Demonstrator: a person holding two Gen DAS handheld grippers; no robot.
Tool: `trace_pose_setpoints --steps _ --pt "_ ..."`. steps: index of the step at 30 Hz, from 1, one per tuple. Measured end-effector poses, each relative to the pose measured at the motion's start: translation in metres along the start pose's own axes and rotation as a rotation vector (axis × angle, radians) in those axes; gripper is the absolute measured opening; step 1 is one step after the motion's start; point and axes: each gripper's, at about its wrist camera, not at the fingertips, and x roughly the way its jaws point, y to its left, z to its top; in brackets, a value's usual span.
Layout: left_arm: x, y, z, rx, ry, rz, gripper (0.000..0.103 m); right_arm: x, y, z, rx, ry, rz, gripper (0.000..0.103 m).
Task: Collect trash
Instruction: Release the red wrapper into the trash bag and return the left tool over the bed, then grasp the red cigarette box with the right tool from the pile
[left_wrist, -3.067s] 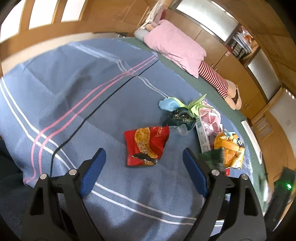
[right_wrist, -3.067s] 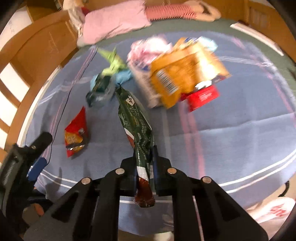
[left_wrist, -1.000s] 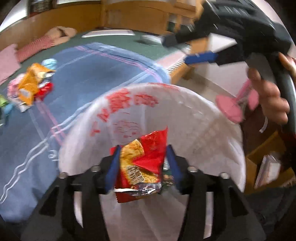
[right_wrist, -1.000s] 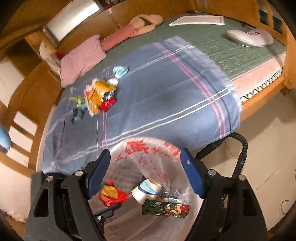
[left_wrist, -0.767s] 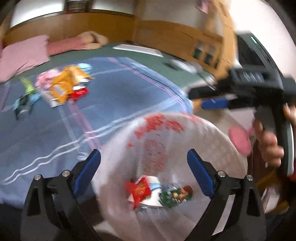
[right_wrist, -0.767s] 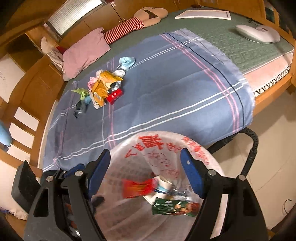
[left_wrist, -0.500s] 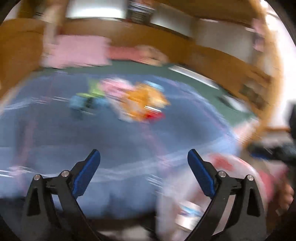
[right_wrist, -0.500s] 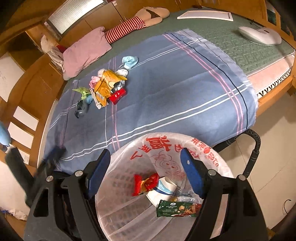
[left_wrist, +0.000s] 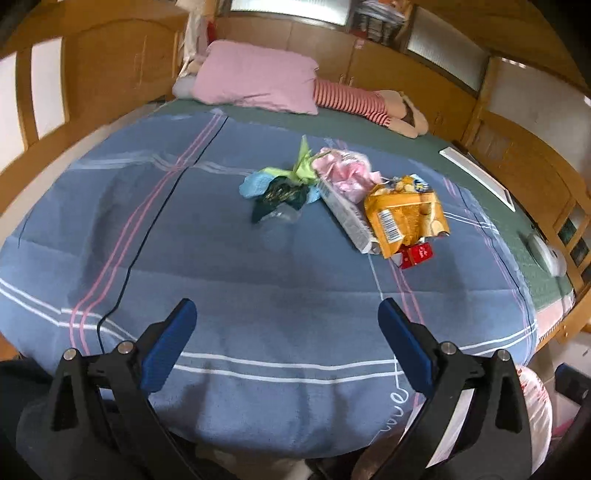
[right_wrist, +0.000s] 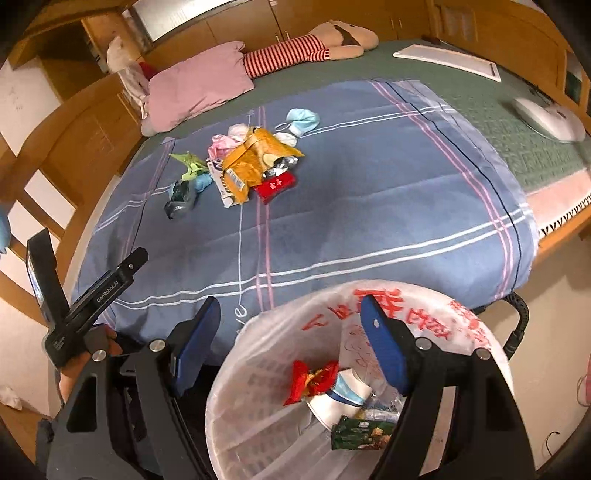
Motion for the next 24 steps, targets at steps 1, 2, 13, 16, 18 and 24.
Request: trace_pose_setpoints --steps 1,2,13,16,18,24 --pt "0.001 0.005 0.001 -0.026 0.009 0.0 0.098 0.004 0.004 0.0 -0.005 0.005 0.0 0.077" --pt "0.003 0.008 0.001 -0.048 0.013 0.0 0.098 0.009 0.008 0.0 -0.011 0.013 0.006 0.077" --pt "-0.001 0.004 -0.003 -0.046 0.009 -0.003 0.098 0.025 0.024 -0.003 -0.032 0.053 0.019 0.077" --pt "0.0 0.003 -0.003 -0.045 0.011 -0.002 0.098 0.025 0.024 -0.002 -0.026 0.055 0.019 0.077" --pt "0.0 0.003 -0.003 -0.045 0.011 -0.001 0.098 0.026 0.024 -0.003 -0.026 0.057 0.018 0.077" --pt "0.0 0.005 -0.004 -0.06 0.013 0.0 0.098 0.029 0.024 0.002 -0.024 0.047 0.012 0.077"
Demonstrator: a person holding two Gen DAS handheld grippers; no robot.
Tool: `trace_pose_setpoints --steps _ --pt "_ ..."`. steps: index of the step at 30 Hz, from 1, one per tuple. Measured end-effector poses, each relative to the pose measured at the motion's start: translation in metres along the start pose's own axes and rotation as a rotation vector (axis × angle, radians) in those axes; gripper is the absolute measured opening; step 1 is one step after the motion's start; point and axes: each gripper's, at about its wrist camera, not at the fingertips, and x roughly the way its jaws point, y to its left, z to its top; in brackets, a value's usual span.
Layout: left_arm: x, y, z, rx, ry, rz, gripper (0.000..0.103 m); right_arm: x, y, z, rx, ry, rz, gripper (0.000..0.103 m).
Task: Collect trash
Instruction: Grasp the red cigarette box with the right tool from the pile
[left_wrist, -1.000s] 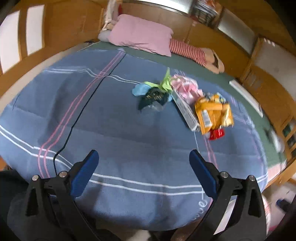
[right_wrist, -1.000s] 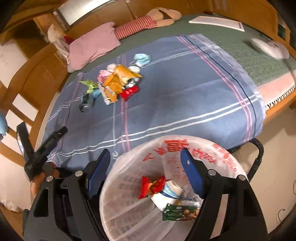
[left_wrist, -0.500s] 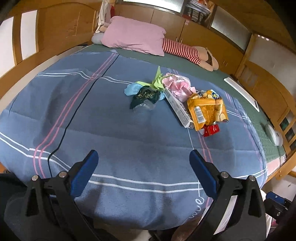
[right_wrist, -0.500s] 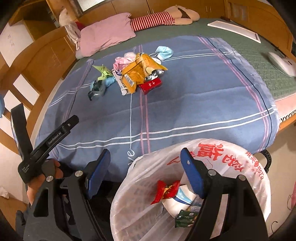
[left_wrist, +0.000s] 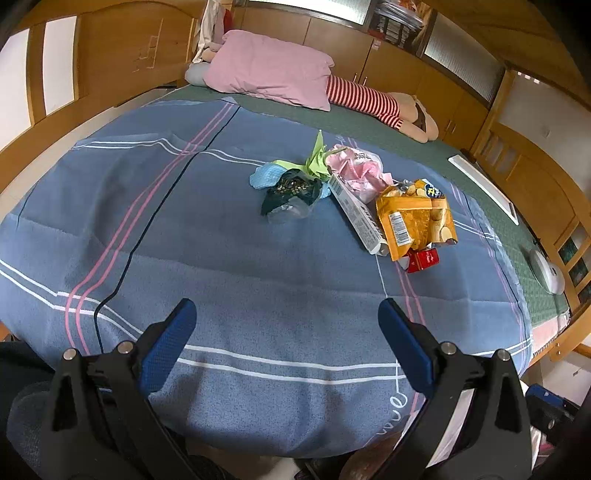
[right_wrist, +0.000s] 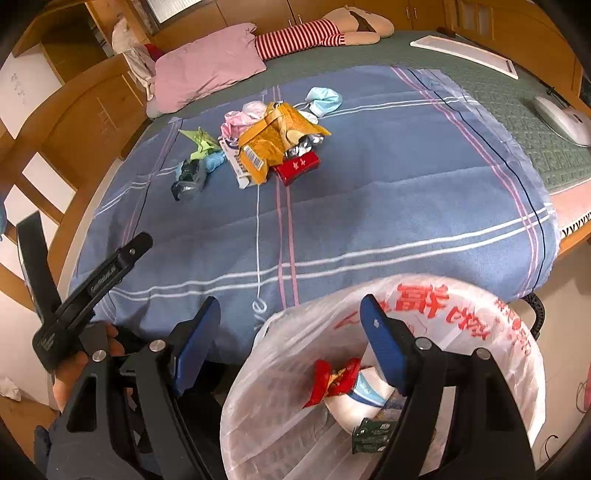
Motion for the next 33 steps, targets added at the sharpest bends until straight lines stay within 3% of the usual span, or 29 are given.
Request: trace_pose_setpoints --steps 5,10,17,19,20,22,24,29,31,33 --pt "0.011 -0.001 -0.003 -0.002 0.046 0.058 0.098 0.019 0.007 0.044 -0.015 -0.074 -0.038 0.077" --pt "0.012 0.007 -0.002 -0.037 0.06 0.048 0.098 0.085 0.022 0.11 0.004 -0.073 -0.023 0.078" --pt "0.015 0.005 -0.003 -0.035 0.067 0.058 0.098 0.168 0.04 0.187 0.017 -0.054 -0.191 0.078" --pt "0.016 0.004 -0.003 -0.032 0.067 0.058 0.098 0.184 0.039 0.192 0.038 -0.013 -0.187 0.078" --pt "0.017 0.005 -0.003 -0.034 0.068 0.056 0.098 0.191 0.037 0.19 0.059 0.009 -0.144 0.076" --pt "0.017 0.006 -0.002 -0.04 0.069 0.051 0.098 0.194 0.041 0.18 0.047 0.022 -0.091 0.05" --pt "0.017 0.006 -0.002 -0.043 0.067 0.049 0.098 0.2 0.048 0.169 0.008 0.067 -0.045 0.004" --pt "0.015 0.005 -0.002 -0.044 0.061 0.048 0.098 0.194 0.065 0.14 -0.052 0.087 0.046 0.001" --pt "0.014 0.007 -0.002 -0.051 0.059 0.047 0.098 0.189 0.075 0.128 -0.073 0.124 0.116 0.001" --pt "0.014 0.007 -0.002 -0.054 0.058 0.047 0.098 0.186 0.086 0.118 -0.107 0.158 0.132 0.001"
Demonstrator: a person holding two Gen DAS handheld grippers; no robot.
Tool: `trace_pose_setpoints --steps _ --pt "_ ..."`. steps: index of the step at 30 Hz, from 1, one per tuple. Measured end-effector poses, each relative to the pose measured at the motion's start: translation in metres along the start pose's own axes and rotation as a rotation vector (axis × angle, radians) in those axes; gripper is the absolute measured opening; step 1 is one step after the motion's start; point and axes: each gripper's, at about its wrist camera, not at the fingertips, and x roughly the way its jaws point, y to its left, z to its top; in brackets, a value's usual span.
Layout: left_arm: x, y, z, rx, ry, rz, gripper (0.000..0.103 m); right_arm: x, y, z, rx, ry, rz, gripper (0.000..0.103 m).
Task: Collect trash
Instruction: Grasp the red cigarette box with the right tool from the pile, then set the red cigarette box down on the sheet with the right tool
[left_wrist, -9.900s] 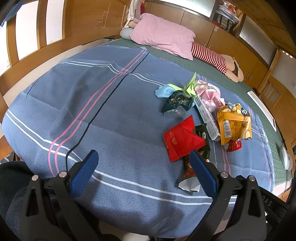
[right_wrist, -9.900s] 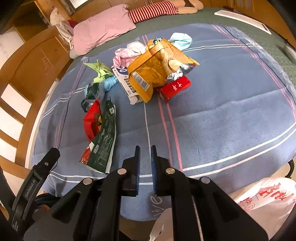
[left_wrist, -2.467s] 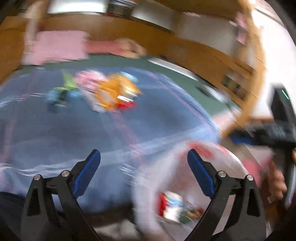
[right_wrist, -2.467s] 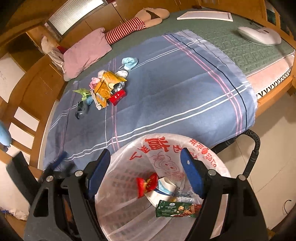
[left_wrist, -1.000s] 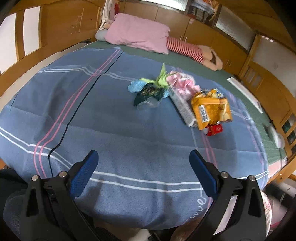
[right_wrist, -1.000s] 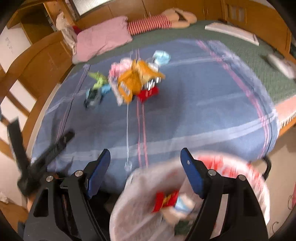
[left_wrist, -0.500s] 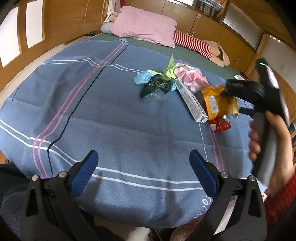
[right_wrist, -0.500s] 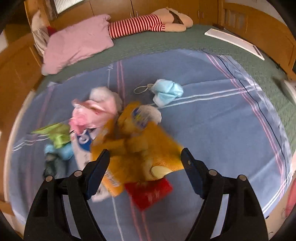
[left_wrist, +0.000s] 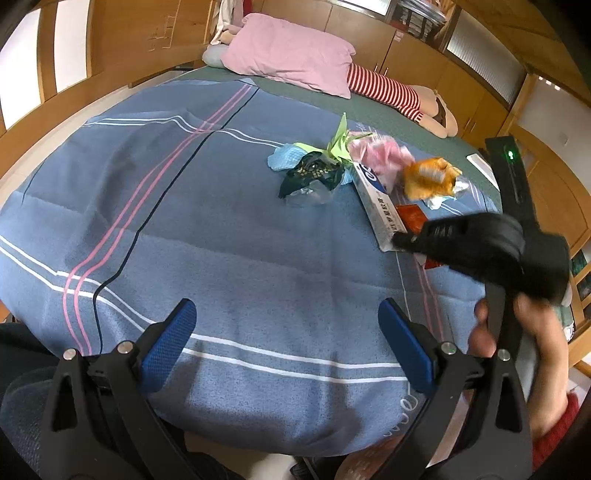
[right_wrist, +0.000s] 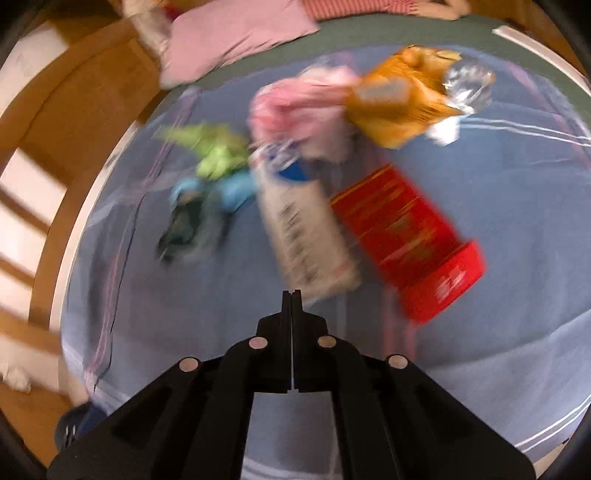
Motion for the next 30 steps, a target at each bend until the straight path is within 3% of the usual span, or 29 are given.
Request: trace_pose_setpoints --steps 2,4,5,6,7,8,9,11,14,16,18,20,30 --pt "-0.001 0.0 0.0 0.001 -0.002 0.0 0.098 -0.007 0.001 -0.001 -0.004 -0.022 -0.016 0.002" --pt "-0.002 0.0 -0.001 0.003 -0.004 0.0 0.098 -0.02 -0.002 0.005 0.025 -0.094 -0.035 0.014" --pt "-0.001 0.0 0.0 0.003 -0.004 0.0 0.098 -0.029 -0.01 0.011 0.074 -0.142 -0.05 0.044" --pt "-0.001 0.0 0.0 0.003 -0.003 0.0 0.098 -0.036 -0.016 0.01 0.115 -0.171 -0.07 0.084" --pt "-0.001 0.0 0.0 0.002 -0.002 0.0 0.098 -0.041 -0.024 0.014 0.161 -0.213 -0.118 0.095" --pt "-0.001 0.0 0.0 0.002 -0.002 0.0 0.098 -0.042 -0.028 0.018 0.18 -0.234 -0.168 0.098" --pt "-0.001 0.0 0.0 0.002 -0.002 -0.001 0.098 -0.036 -0.033 0.024 0.18 -0.213 -0.249 0.098" --pt "-0.002 0.001 0.0 0.001 -0.003 -0.003 0.098 -0.014 -0.042 0.03 0.158 -0.12 -0.322 0.098" --pt "-0.001 0.001 0.0 0.001 -0.002 -0.004 0.098 0.01 -0.05 0.029 0.126 -0.043 -0.366 0.098" --pt "-0.001 0.001 0.0 0.002 -0.003 -0.004 0.098 0.021 -0.048 0.026 0.111 -0.03 -0.325 0.088" --pt "-0.001 0.001 0.0 0.001 -0.003 -0.004 0.098 0.022 -0.043 0.02 0.075 -0.051 -0.341 0.073" --pt "-0.001 0.001 0.0 -0.001 -0.002 -0.003 0.098 0.022 -0.032 0.015 0.017 -0.041 -0.312 0.067" --pt "0.001 0.006 0.004 -0.04 0.001 0.01 0.098 0.017 0.035 -0.047 -0.176 0.058 -0.146 0.064"
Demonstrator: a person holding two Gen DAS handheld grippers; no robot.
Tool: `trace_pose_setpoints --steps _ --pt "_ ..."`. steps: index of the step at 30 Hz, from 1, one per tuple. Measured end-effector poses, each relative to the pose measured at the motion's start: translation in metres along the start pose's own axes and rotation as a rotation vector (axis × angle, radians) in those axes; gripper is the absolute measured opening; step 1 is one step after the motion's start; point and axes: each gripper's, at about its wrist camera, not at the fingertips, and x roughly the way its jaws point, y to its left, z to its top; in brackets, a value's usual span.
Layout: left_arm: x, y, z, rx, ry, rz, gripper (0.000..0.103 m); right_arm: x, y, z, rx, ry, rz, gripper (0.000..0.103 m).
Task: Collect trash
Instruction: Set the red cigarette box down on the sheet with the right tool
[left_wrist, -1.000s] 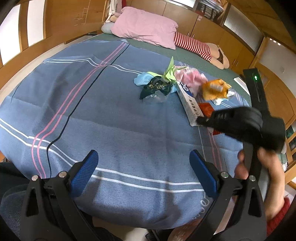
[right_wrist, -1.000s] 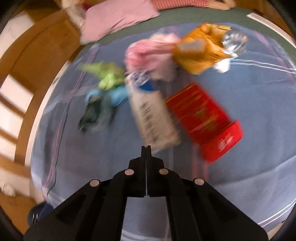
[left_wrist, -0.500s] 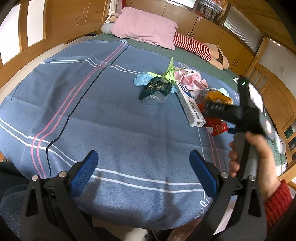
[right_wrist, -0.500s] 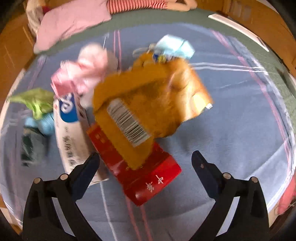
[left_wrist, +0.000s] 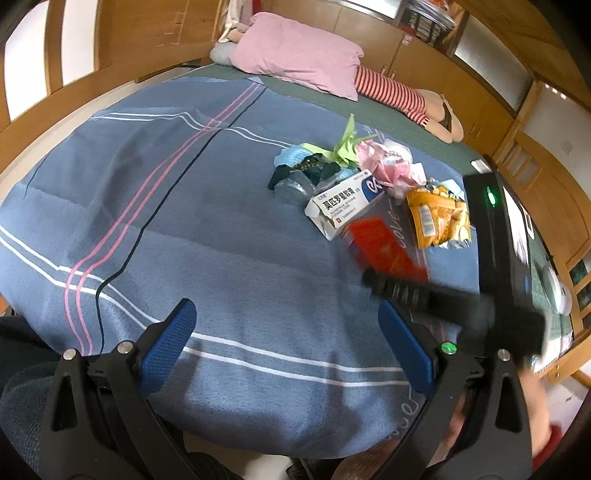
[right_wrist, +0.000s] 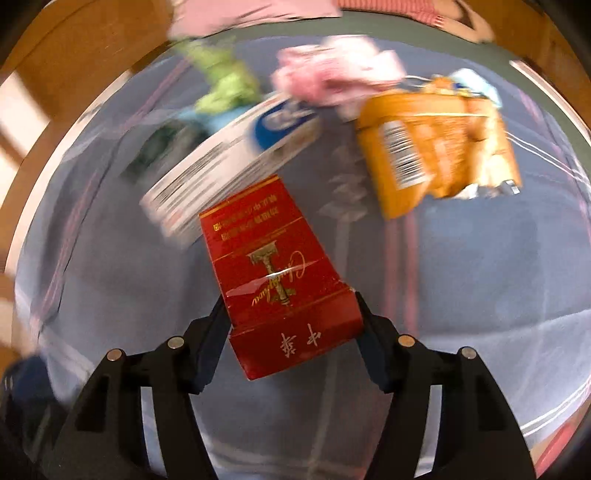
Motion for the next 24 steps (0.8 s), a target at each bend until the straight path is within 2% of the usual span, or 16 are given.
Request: trace_pose_setpoints --steps 4,6,10,13,16,17,20,24 --pt "-0.004 0.013 0.003 -0.084 -0.029 -0.015 0.1 -0.006 0.01 -0.015 -0.008 0.024 0.056 0.064" --pt "-0.003 0.018 0.003 -0.123 -0.025 0.007 0.1 -0.009 0.008 -0.02 0.016 0.021 0.082 0.065" --pt "-0.003 0.021 0.004 -0.144 -0.018 0.0 0.1 -0.014 -0.007 -0.03 0.043 0.008 0.02 0.065" --pt "-0.002 0.018 0.004 -0.127 -0.023 0.012 0.1 -0.022 -0.013 -0.037 0.072 0.004 0.026 0.065" --pt "0.002 0.019 0.005 -0.119 -0.021 0.029 0.1 -0.025 -0.022 -0.04 0.08 0.01 -0.01 0.065" --pt "0.003 0.02 0.005 -0.127 -0.017 0.028 0.1 -0.025 -0.024 -0.039 0.085 0.015 0.005 0.066" --pt "0.009 0.033 0.008 -0.203 0.004 0.025 0.1 -0.033 -0.036 -0.043 0.089 0.037 0.127 0.073" --pt "0.014 0.03 0.008 -0.194 0.012 0.045 0.1 -0.072 -0.085 -0.042 0.265 -0.096 0.177 0.08"
